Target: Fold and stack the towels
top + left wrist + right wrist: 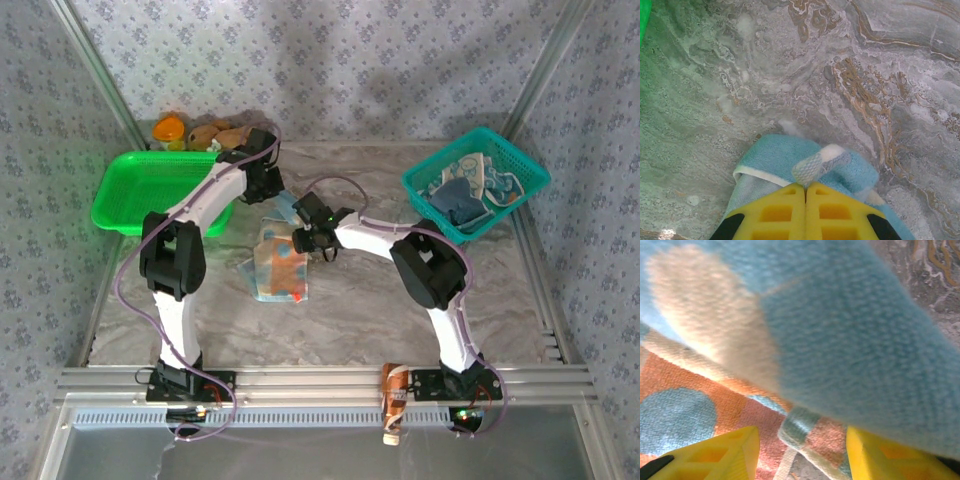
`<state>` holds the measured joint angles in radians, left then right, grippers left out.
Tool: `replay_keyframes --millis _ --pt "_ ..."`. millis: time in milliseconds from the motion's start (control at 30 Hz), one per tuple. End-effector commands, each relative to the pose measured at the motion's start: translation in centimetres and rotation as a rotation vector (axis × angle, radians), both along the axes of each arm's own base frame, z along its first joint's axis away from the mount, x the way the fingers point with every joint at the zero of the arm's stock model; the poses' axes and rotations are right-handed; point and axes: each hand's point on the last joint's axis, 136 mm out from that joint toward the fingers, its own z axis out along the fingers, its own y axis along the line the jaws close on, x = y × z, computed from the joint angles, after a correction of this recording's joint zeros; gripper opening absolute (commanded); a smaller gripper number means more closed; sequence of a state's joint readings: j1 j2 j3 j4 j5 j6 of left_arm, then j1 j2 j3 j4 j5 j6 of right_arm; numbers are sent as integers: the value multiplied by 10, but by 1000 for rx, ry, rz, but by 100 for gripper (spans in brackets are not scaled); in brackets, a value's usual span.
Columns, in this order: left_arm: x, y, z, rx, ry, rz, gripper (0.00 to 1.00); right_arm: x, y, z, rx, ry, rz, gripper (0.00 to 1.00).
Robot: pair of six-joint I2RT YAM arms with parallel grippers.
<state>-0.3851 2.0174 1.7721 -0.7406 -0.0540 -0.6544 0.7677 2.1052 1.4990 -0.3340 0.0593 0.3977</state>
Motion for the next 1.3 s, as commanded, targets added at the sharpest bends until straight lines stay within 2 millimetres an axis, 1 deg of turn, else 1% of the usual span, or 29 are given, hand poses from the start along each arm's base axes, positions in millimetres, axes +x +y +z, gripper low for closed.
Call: replay_keyframes --millis 0,67,167,200,333,400,467,533,633,733,833,900,967,1033,1067,1167,1267 --pt "1 1 4 4 6 -15 0 -4 -3 -17 -59 38 16 49" --pt "1 1 3 2 10 -13 0 -4 -5 -21 -70 47 12 46" --pt "1 2 4 0 10 -12 0 -5 -8 -25 -87 50 18 39" --pt "0 1 3 -1 11 -13 0 -5 -9 -27 -94 54 16 38" --pt "0 1 4 -2 11 -14 0 -4 -13 -26 -95 52 8 19" --pt "-1 1 5 -3 10 -14 0 -4 -13 -20 -82 39 5 10" --pt "-1 1 6 -1 7 -16 0 -3 -12 -10 -64 19 5 0" --pt "-3 3 11 -2 5 -14 0 -3 -13 4 -50 -1 4 0" --pt "-6 5 23 -5 -11 -13 0 -4 -17 34 -31 -52 2 0" --pt "-10 10 42 -20 -38 2 0 -9 -24 68 -5 -103 3 0" --pt "-16 15 66 -35 -71 12 0 -17 -37 105 15 -162 4 0" --pt "-22 19 87 -46 -106 20 0 -24 -47 130 24 -206 5 0" --pt "-29 23 106 -54 -136 33 0 -31 -57 152 28 -245 4 0" --pt "-37 29 129 -71 -178 53 0 -38 -69 173 32 -283 8 0" --pt "-41 31 141 -82 -204 61 0 -39 -75 187 43 -312 5 0" --pt "-56 39 178 -116 -286 82 0 -40 -93 227 95 -399 -16 0" --pt "-69 43 213 -155 -375 77 0 -36 -113 270 162 -531 -54 0"
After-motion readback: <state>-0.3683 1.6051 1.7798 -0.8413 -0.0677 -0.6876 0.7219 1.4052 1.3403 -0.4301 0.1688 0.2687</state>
